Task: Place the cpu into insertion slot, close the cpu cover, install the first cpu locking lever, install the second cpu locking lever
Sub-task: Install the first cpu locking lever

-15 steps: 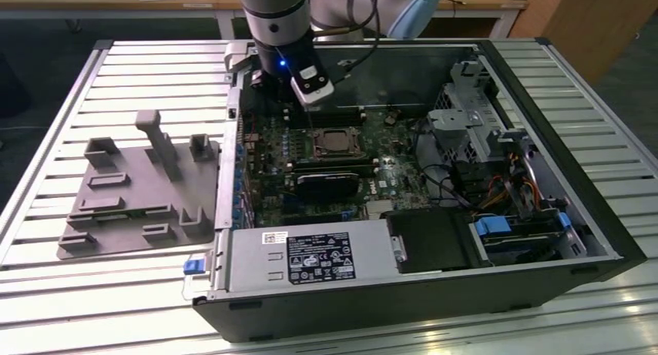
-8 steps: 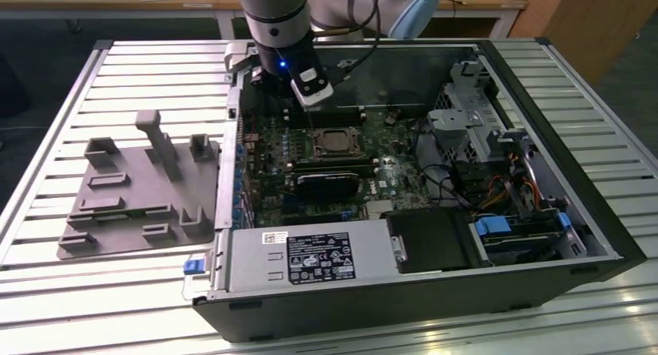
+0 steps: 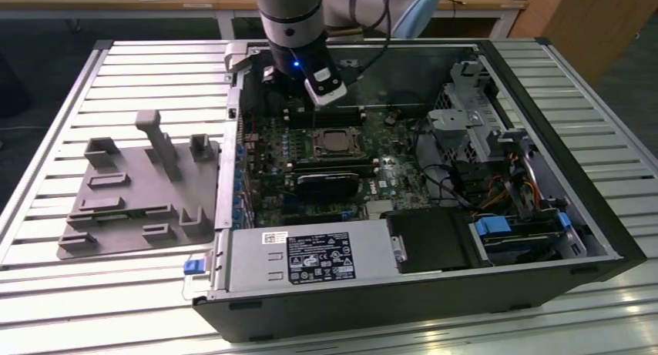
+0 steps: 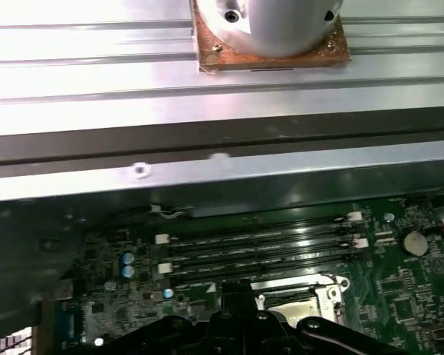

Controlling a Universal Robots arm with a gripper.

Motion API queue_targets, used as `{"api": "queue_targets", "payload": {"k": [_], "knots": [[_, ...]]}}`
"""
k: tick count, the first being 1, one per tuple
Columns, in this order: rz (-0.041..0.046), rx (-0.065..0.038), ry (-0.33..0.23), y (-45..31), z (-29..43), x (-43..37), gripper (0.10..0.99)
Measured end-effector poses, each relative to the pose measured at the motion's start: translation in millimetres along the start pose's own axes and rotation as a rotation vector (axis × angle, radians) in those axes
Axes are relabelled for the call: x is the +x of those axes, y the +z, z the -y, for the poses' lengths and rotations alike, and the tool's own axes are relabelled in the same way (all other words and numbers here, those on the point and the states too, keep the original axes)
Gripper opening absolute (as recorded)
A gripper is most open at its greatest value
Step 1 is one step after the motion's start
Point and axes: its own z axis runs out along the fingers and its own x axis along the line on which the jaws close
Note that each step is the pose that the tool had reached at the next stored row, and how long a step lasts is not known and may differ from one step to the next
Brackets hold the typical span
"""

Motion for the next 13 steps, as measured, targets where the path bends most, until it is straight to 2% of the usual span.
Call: {"api": "queue_targets", "payload": {"k": [7,10,11,13], "knots": [[-0.0007,0.0,0.0,3.6,-2.9,-26.2,0.102],[0.0002,0.0,0.0,4.4,-3.0,-28.5,0.102],[0.0031,0.0,-0.001,4.9,-2.8,-28.4,0.102],[0.0173,-0.002,-0.005,5.8,-2.6,-28.3,0.102]]}}
